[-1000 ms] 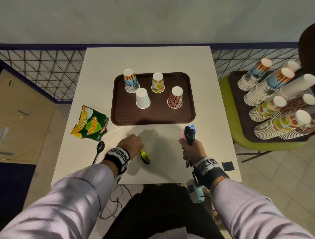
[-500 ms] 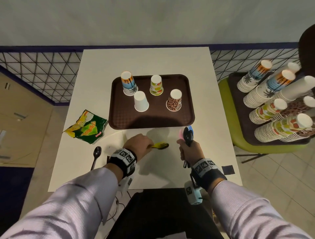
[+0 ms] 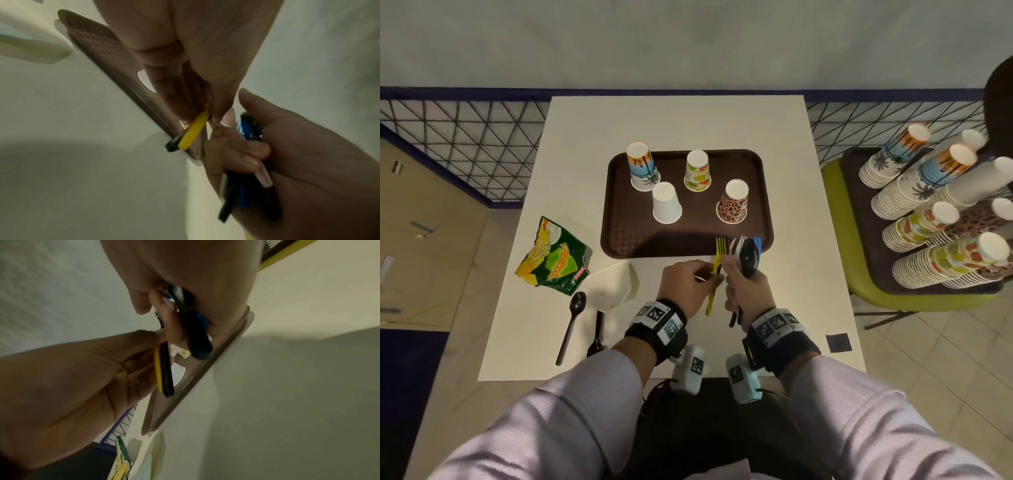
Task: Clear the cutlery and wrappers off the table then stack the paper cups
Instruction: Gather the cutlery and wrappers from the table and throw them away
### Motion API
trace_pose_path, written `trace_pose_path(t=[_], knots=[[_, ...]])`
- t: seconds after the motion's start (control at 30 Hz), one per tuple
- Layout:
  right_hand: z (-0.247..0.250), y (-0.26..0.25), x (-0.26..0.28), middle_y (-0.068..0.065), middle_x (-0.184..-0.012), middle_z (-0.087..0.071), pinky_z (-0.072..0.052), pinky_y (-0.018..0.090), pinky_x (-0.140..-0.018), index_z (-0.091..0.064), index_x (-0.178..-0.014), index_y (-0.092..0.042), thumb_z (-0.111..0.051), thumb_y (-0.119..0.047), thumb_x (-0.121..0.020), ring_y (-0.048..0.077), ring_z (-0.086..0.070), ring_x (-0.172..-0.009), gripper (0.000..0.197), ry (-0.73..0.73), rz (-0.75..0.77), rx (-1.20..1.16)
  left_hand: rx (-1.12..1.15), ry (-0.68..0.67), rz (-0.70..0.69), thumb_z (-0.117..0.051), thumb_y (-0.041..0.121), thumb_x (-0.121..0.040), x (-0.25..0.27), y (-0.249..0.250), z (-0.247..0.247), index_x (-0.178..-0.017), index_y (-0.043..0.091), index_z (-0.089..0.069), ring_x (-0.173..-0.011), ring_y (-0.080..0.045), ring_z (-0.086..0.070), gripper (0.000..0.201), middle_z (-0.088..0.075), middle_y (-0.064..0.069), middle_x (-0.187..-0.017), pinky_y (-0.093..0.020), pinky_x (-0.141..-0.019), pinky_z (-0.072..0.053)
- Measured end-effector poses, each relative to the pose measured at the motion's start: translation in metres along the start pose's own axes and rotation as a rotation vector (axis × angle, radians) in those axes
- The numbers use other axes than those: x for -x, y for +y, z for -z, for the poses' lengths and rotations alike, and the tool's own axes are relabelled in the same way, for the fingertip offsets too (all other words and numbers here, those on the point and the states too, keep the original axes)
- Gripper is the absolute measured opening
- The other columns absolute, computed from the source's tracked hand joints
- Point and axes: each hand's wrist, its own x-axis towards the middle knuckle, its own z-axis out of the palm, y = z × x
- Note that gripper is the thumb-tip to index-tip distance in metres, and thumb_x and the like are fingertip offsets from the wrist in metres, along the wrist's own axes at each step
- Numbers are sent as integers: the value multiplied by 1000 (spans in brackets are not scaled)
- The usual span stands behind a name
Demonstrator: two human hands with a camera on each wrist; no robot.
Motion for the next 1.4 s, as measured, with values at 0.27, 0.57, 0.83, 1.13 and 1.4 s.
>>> trace_pose_path(t=[0.27,0.57,0.83,1.13,1.4], knots=[[-4,5,1,8,-53,-45,-36,26,-42,-62,-82,-4,-72,-36,-91,17,-40,-38,35,24,1,163,121,-29,-19,-77,22,-85,8,6,-3,-100,19,-77,-81,-7,-72,15,-77,8,-86,-29,-81,-60],[-1,9,2,16,-68,-55,-42,30,-50,-67,-91,4,-59,-43,-99,22,-49,-49,48,-24,68,305,-132,-115,-116,-53,45,-92,15,8,7,-107,33,-72,-82,-13,-63,27,-58,8,-97,-33,-80,-50],[-7,10,12,8,-74,-59,-44,39,-68,-59,-84,-7,-53,-40,-103,18,-49,-56,38,-265,11,332,71,93,-55,-51,60,-89,0,15,31,-116,34,-55,-94,-15,-62,38,-54,4,-117,-34,-87,-49],[-23,6,28,18,-76,-58,-42,38,-53,-59,-84,-5,-49,-25,-102,25,-50,-51,28,-465,-11,325,136,-59,-200,-69,35,-92,-12,24,34,-93,27,-79,-93,-8,-65,13,-68,4,-97,-32,-95,-51],[-28,-1,24,8,-54,-45,-36,25,-43,-50,-70,-8,-52,-4,-87,18,-35,-39,18,-347,-84,495,55,-37,-231,-57,38,-100,-9,16,26,-98,18,-74,-97,-12,-63,27,-64,1,-104,-33,-98,-49]])
